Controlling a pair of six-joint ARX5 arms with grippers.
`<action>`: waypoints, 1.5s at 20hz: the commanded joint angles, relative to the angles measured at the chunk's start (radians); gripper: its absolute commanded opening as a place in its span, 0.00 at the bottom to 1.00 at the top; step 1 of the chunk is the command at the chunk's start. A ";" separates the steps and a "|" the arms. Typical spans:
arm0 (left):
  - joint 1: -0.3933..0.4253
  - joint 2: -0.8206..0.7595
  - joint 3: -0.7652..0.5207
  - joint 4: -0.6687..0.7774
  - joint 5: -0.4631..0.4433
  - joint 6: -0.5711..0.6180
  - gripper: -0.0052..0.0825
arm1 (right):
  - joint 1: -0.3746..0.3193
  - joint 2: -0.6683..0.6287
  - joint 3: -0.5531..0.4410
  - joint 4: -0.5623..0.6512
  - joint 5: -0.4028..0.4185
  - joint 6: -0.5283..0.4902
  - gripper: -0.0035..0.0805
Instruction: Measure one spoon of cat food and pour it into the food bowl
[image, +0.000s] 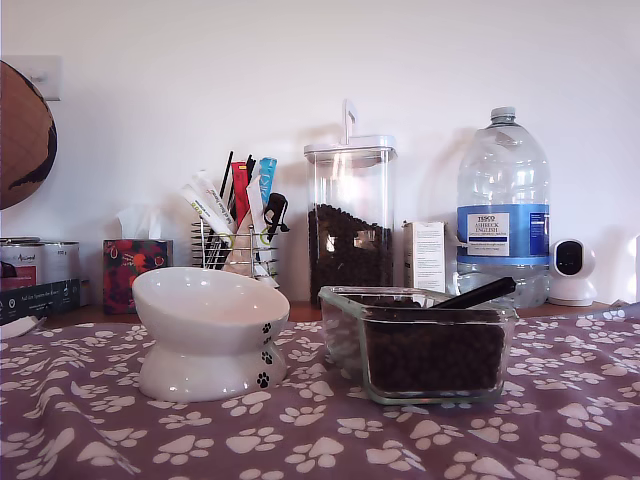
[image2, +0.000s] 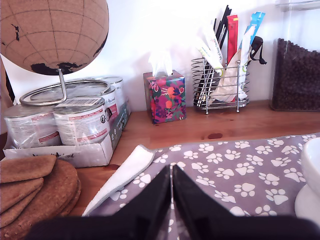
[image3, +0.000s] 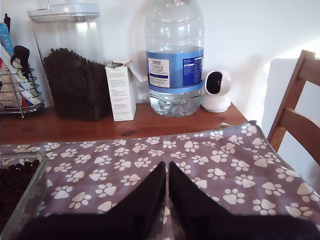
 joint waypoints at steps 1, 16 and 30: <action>0.001 -0.005 -0.013 0.010 0.011 -0.003 0.04 | 0.003 -0.006 -0.003 -0.003 0.000 0.001 0.03; 0.001 -0.005 -0.008 0.031 0.087 -0.093 0.04 | 0.003 -0.006 -0.002 0.021 -0.058 0.142 0.03; -0.055 -0.003 0.097 -0.071 0.382 -0.214 0.04 | 0.005 0.012 0.180 -0.166 -0.153 0.290 0.03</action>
